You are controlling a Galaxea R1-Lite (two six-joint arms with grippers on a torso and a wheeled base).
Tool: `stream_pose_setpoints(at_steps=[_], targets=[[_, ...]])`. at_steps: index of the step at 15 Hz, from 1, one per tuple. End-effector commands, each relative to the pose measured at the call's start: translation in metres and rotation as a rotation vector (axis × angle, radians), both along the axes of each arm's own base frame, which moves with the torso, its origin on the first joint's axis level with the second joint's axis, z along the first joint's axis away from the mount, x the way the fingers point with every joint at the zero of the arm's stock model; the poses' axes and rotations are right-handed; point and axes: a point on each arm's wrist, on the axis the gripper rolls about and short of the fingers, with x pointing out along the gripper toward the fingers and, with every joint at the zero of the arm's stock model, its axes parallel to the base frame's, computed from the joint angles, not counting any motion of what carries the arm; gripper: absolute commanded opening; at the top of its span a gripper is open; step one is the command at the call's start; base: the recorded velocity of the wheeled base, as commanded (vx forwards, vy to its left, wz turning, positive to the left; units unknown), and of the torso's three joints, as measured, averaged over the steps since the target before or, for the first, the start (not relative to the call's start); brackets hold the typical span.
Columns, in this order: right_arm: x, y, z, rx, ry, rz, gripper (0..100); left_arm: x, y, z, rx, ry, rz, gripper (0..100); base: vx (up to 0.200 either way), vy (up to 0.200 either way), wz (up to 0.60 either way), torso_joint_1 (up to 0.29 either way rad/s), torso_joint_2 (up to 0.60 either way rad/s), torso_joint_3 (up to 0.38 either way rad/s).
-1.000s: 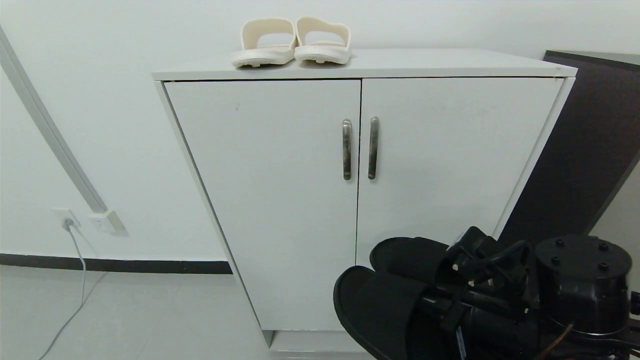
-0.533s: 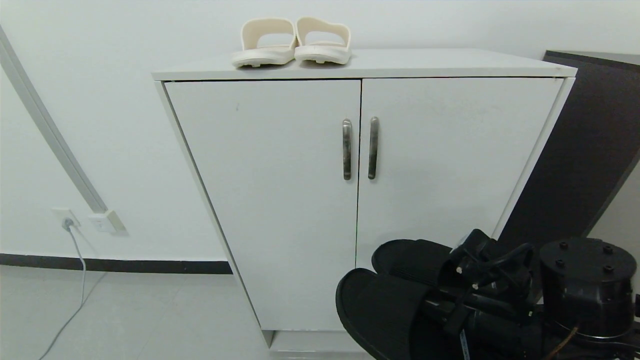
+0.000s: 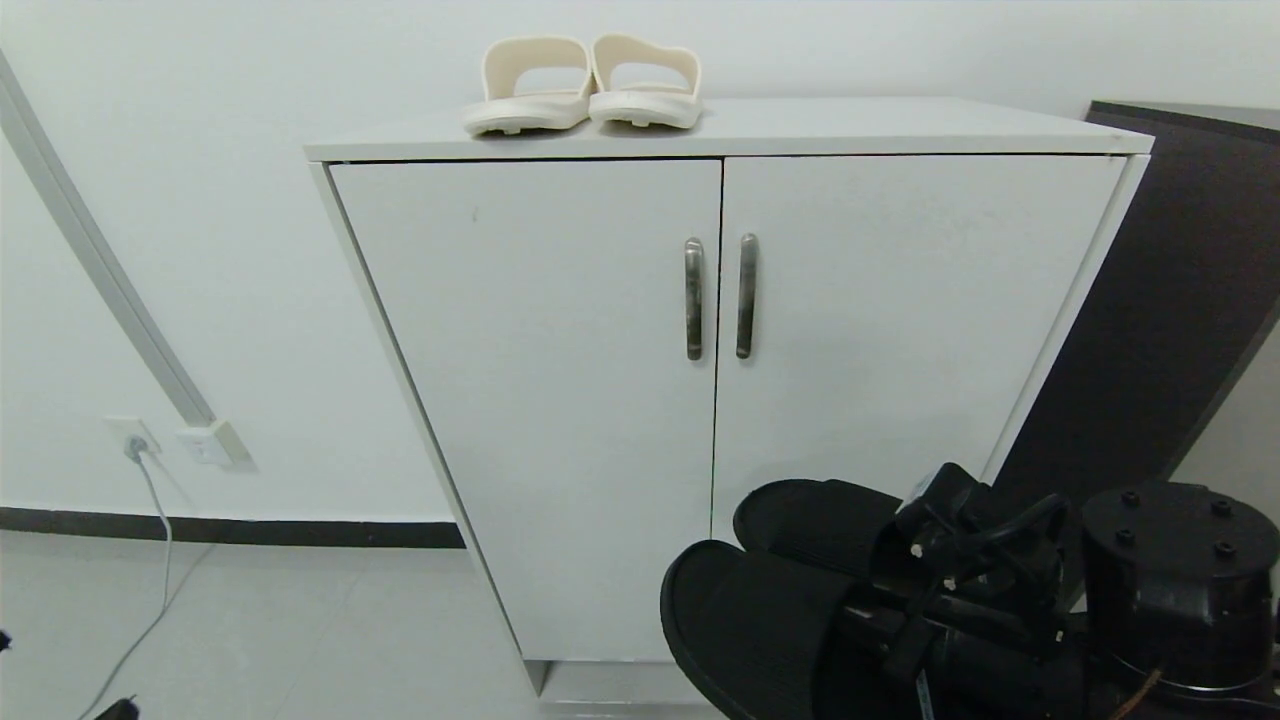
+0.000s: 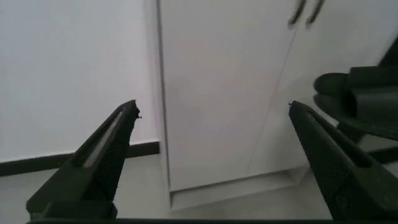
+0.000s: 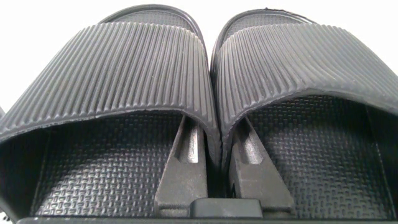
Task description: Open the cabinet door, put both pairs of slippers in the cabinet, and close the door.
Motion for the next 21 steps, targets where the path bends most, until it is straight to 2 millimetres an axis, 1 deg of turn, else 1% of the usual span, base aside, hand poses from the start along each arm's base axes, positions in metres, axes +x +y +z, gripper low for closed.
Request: stream_pose_setpoints(at_steps=[1, 3, 5, 6, 8, 9, 10, 12, 14, 15, 18, 20, 21], targets=[[0.000, 0.000, -0.001, -0.004, 0.003, 0.000, 0, 0.043, -0.003, 0.006, -0.004, 0.128, -0.109, 100, 0.000, 0.000, 0.00, 0.000, 0.00, 0.000], [0.000, 0.000, -0.001, -0.004, 0.003, 0.000, 0, 0.063, -0.012, 0.012, -0.015, 0.179, -0.231, 100, 0.000, 0.000, 0.00, 0.000, 0.00, 0.000], [0.000, 0.000, -0.001, -0.002, 0.001, 0.000, 0, 0.081, -0.027, 0.023, -0.022, 0.176, -0.348, 100, 0.000, 0.000, 0.00, 0.000, 0.00, 0.000], [0.000, 0.000, 0.000, 0.000, -0.001, 0.002, 0, 0.089, -0.032, 0.027, -0.030, 0.181, -0.371, 100, 0.000, 0.000, 0.00, 0.000, 0.00, 0.000], [0.000, 0.000, 0.001, 0.007, -0.001, 0.002, 0, 0.110, -0.050, 0.036, -0.034, 0.193, -0.437, 100, 0.000, 0.000, 0.00, 0.000, 0.00, 0.000], [0.000, 0.000, 0.000, 0.002, 0.001, 0.002, 0, 0.117, -0.059, 0.039, -0.042, 0.200, -0.468, 100, 0.000, 0.000, 0.00, 0.000, 0.00, 0.000], [0.000, 0.000, 0.000, 0.001, 0.002, 0.002, 0, 0.120, -0.066, 0.041, -0.051, 0.202, -0.484, 100, 0.000, 0.000, 0.00, 0.000, 0.00, 0.000], [0.000, 0.000, -0.001, 0.001, 0.004, 0.002, 0, 0.130, -0.090, 0.053, -0.083, 0.183, -0.512, 100, 0.000, 0.000, 0.00, 0.000, 0.00, 0.000], [0.000, 0.000, -0.001, -0.003, 0.005, 0.002, 0, 0.137, -0.108, 0.060, -0.080, 0.174, -0.557, 100, 0.000, 0.000, 0.00, 0.000, 0.00, 0.000], [0.000, 0.000, -0.001, -0.003, 0.005, 0.002, 0, 0.140, -0.114, 0.063, -0.080, 0.172, -0.574, 100, 0.000, 0.000, 0.00, 0.000, 0.00, 0.000], [0.000, 0.000, -0.002, -0.005, 0.007, 0.002, 0, 0.157, -0.138, 0.066, -0.074, 0.187, -0.611, 100, 0.000, 0.000, 0.00, 0.000, 0.00, 0.000], [0.000, 0.000, -0.002, -0.005, 0.008, 0.004, 0, 0.159, -0.148, 0.071, -0.098, 0.191, -0.641, 100, 0.000, 0.000, 0.00, 0.000, 0.00, 0.000], [0.000, 0.000, -0.002, -0.004, 0.006, 0.002, 0, 0.159, -0.151, 0.078, -0.121, 0.180, -0.656, 100, 0.000, 0.000, 0.00, 0.000, 0.00, 0.000]])
